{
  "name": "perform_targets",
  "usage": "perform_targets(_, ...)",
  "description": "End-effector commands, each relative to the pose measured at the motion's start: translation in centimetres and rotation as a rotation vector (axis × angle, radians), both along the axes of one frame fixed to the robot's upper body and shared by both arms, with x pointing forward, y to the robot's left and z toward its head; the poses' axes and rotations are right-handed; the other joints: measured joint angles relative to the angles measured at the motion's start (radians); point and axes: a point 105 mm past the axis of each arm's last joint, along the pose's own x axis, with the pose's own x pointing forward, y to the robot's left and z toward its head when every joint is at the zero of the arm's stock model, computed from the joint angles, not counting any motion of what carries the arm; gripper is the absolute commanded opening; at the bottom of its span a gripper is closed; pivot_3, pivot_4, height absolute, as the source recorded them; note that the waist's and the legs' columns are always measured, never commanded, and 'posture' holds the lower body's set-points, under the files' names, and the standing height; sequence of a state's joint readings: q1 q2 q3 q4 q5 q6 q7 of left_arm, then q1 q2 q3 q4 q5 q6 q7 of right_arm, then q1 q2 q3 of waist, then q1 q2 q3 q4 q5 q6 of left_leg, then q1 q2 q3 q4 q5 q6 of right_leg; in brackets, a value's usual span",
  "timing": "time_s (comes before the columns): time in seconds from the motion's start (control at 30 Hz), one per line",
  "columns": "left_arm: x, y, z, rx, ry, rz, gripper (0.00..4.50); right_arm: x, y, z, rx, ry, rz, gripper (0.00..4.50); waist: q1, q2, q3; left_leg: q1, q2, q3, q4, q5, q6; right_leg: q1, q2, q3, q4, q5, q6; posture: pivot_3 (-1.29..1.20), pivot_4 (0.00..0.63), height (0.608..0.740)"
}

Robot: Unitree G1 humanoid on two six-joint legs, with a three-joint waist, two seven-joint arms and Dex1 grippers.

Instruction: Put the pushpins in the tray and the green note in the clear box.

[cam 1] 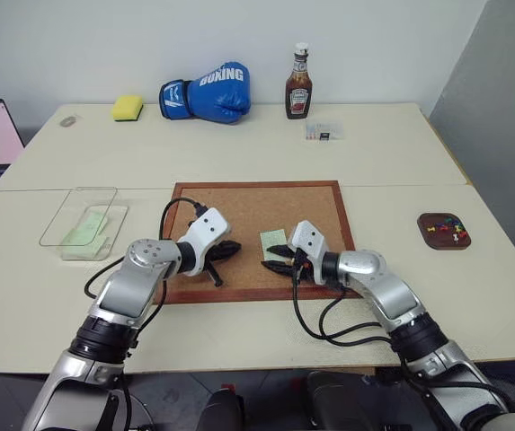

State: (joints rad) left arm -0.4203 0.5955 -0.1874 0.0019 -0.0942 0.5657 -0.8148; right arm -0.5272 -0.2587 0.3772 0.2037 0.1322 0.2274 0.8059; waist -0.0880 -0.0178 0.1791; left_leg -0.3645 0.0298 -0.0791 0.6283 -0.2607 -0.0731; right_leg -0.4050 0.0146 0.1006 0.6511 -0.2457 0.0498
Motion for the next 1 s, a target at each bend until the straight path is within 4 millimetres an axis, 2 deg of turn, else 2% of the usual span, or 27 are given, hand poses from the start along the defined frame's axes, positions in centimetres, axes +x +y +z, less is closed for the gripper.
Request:
perform_targets(0.03,-1.5,1.4,-4.1,0.056,0.162,0.057,0.0,0.1,0.8,0.9,0.018,-0.035,0.029,1.61,0.0,0.0,0.0,0.0,0.0,0.0,0.0,0.0,0.0,0.0,0.0,0.0,0.0,0.0,0.0,0.0,0.15,0.74)
perform_targets(0.23,-1.4,1.4,-4.0,0.057,0.158,0.056,0.0,-0.2,1.0,0.4,0.009,-0.017,0.049,1.61,-0.001,0.0,0.0,0.0,0.0,0.0,0.0,0.0,0.0,0.0,0.0,0.0,0.0,0.0,0.0,0.0,0.15,0.74)
perform_targets(0.5,-1.2,1.1,-3.9,0.061,0.155,0.04,0.0,-0.2,1.3,0.7,0.028,-0.019,0.038,0.07,-0.001,0.0,0.0,0.0,0.0,0.0,0.0,0.0,0.0,0.0,0.0,0.0,0.0,0.0,0.0,0.0,0.15,0.74)
perform_targets(0.7,-1.0,1.1,-3.9,0.064,0.153,0.037,0.0,0.0,0.9,1.6,0.051,-0.031,0.022,0.07,0.0,0.0,0.0,0.0,0.0,0.0,0.0,0.0,0.0,0.0,0.0,0.0,0.001,0.0,0.0,0.0,0.15,0.74)
perform_targets(1.0,-1.7,1.4,-4.3,0.066,0.165,0.036,0.0,-0.9,0.0,6.1,0.099,-0.101,0.034,0.07,0.0,0.0,0.0,0.0,0.0,-0.001,0.0,0.0,0.0,0.0,0.0,0.0,0.001,0.0,0.0,0.0,0.15,0.74)
